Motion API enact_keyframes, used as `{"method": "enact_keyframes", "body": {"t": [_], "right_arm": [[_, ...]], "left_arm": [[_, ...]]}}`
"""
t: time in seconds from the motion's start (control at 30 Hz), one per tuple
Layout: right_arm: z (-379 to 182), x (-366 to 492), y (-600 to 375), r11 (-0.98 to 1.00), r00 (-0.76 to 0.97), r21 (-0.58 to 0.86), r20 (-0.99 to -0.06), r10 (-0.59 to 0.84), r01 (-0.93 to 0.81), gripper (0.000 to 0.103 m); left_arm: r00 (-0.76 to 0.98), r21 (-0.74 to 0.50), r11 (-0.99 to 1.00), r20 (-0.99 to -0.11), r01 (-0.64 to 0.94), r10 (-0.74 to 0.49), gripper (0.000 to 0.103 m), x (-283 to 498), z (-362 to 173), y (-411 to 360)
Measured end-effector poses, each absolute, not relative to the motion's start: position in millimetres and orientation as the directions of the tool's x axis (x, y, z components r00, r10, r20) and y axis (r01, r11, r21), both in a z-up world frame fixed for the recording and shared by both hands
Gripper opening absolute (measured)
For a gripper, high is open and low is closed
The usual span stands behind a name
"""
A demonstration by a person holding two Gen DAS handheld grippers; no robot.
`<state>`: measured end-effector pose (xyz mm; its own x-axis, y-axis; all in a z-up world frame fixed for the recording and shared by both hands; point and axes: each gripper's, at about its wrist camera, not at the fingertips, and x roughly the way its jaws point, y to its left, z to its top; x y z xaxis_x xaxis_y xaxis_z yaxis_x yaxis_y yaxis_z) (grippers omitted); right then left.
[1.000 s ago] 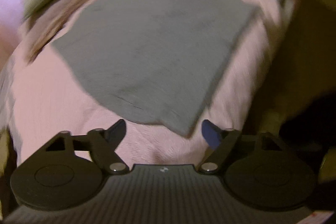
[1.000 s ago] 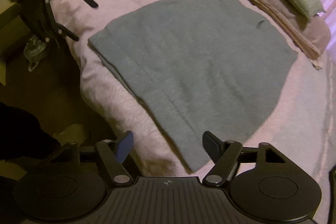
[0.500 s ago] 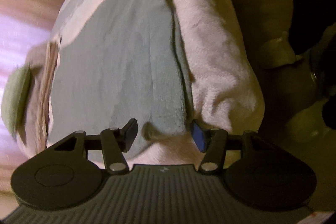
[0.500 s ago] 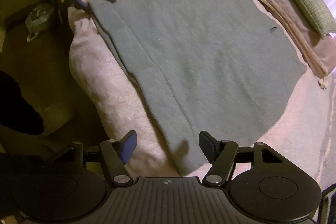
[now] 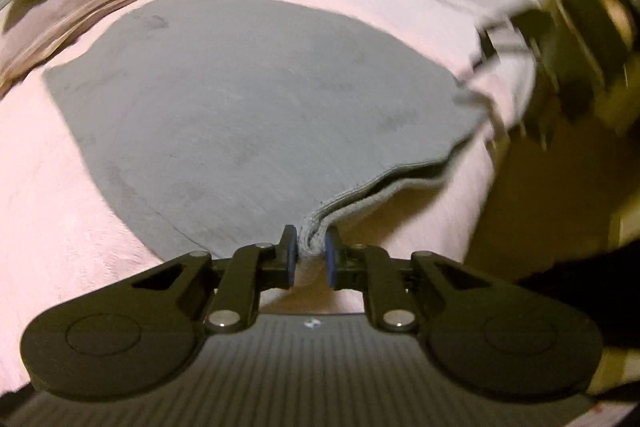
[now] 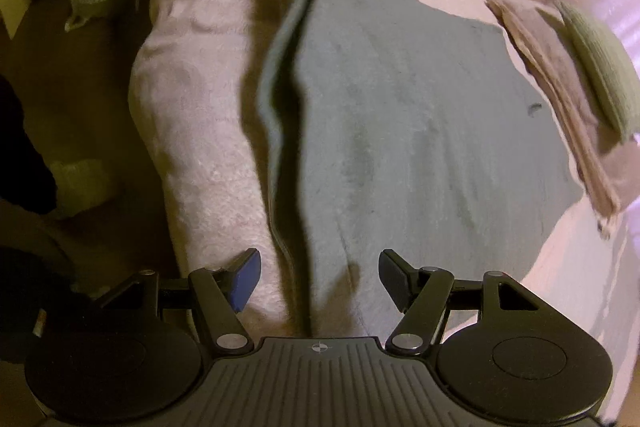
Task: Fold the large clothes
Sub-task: 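Grasp the sweatshirt side edge with both grippers, then fold the sweatshirt side edge over toward its middle with both grippers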
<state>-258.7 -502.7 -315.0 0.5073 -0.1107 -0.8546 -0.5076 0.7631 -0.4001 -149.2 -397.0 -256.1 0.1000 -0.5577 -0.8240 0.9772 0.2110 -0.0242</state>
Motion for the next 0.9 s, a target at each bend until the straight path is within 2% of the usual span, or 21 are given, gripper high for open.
{"method": "enact_keyframes", "body": {"t": [0.07,0.13,0.3,0.37,0.4,0.43,0.63,0.8,0.9], "right_arm": [[-319.9,-260.1,-503.1,0.736,0.51,-0.42,-0.852,-0.119,-0.531,0.056],[-322.8,-262.2,-506.6,0.715,0.509,-0.431,-0.852,-0.122,-0.55,0.046],[-324.3,-268.8,-514.7,0.701,0.522,-0.466,-0.839,-0.155,-0.54,0.034],[-324.7,-271.5,-516.7,0.689,0.52,-0.474,-0.838,-0.162,-0.548,0.021],[-323.2,-272.8,-517.9,0.687,0.528,-0.479,-0.834,-0.162,-0.546,0.011],[-320.7,-273.8,-518.4,0.688,0.532,-0.481,-0.832,-0.161,-0.544,0.007],[-279.1,-273.0,-525.1,0.709,0.545,-0.461,-0.829,-0.129,-0.534,0.004],[-236.6,-273.1,-515.6,0.686,0.572,-0.487,-0.811,-0.125,-0.541,0.004],[-218.3,-278.2,-506.8,0.68,0.559,-0.478,-0.821,-0.12,-0.556,0.004]], "left_arm": [[0.089,-0.068,0.252,-0.82,0.965,-0.565,0.011,-139.5,-252.6,-400.6],[0.083,-0.084,0.263,-0.821,0.961,-0.565,0.011,-136.3,-249.2,-401.5],[0.073,-0.106,0.277,-0.822,0.955,-0.565,0.011,-131.2,-244.5,-396.9],[0.078,-0.096,0.274,-0.825,0.957,-0.56,0.011,-128.9,-242.8,-395.6],[0.081,-0.091,0.272,-0.825,0.958,-0.559,0.011,-128.3,-243.2,-396.2],[0.083,-0.084,0.268,-0.828,0.96,-0.555,0.011,-128.7,-243.2,-396.3],[0.141,0.104,0.101,-0.842,0.99,-0.52,0.01,-164.5,-237.0,-388.6],[0.185,0.169,0.08,-0.826,0.982,-0.532,0.009,-196.9,-220.0,-363.5],[0.244,0.199,0.141,-0.804,0.97,-0.543,0.009,-210.9,-206.9,-355.6]]}}
